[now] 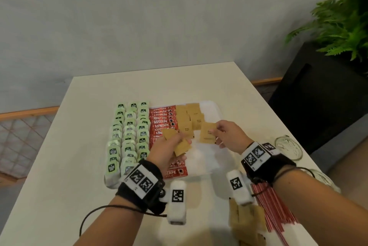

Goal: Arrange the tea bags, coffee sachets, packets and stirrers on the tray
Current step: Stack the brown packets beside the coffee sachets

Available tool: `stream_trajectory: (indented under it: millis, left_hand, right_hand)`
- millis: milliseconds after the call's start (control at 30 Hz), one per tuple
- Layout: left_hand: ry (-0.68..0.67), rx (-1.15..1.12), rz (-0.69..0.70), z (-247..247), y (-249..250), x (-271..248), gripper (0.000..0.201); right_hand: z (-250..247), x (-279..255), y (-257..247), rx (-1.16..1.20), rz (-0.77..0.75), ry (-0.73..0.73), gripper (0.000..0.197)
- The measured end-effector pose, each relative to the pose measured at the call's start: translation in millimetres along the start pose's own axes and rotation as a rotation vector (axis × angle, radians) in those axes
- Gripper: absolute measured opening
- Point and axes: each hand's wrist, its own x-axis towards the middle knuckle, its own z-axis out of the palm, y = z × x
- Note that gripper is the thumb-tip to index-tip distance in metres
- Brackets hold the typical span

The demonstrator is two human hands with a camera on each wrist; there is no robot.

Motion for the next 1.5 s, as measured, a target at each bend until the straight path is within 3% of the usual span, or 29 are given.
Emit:
stream_trajectory:
  millis: [100, 233, 433, 633, 733, 833, 933, 1133, 1233, 1333, 1400, 1500]
  left_hand:
    - [-0.041, -0.099, -0.048, -15, 13, 6, 0.014]
    - [-0.061, -0.239, -0.077, -34, 18, 16, 0.025]
    - [-0.064, -0.325, -0.092, -44, 16, 22, 0.027]
    - [-0.102, -0.408, -0.129, -35, 10, 15, 0.034]
    - [-0.05, -0.328, -0.073, -24, 8, 9, 0.026]
    - [0.033, -0.182, 0.022, -11, 4, 2, 0.021]
    - [0.028, -0.074, 0.11, 2, 4, -9, 0.021]
    - [0.055, 0.127, 0.226, 15, 2, -31, 0.02]
    - [0.047, 0.217, 0.221, 16, 3, -41, 0.022]
    - [0.013, 0.244, 0.105, 14, 4, -47, 0.017]
    - [-0.01, 0.183, 0.008, 10, 6, -51, 0.015]
    - [-0.007, 0.218, 0.003, 4, 7, -54, 0.022]
  right_hand:
    - [1, 23, 2, -0.275, -0.059, -0.014, 0.006]
    - [13, 40, 1, -0.348, -0.145, 0.006, 0.027]
    - [22, 52, 0, -0.401, -0.179, 0.009, 0.033]
    - [21, 48, -2, -0.342, -0.12, 0.073, 0.031]
    - [18, 31, -6, -0.282, -0.12, 0.068, 0.022]
    - [18, 8, -16, -0.068, -0.087, -0.077, 0.023]
    - [17, -15, -28, 0.111, -0.095, -0.188, 0.027]
    - [19, -46, -31, 0.25, -0.134, -0.155, 0.025]
    - [16, -58, -32, 0.271, -0.135, -0.151, 0.014]
    - [10, -63, -32, 0.268, -0.151, -0.1, 0.016]
    - [3, -67, -30, 0.162, -0.18, -0.078, 0.017]
    - [-7, -75, -30, 0.032, -0.196, -0.143, 0.016]
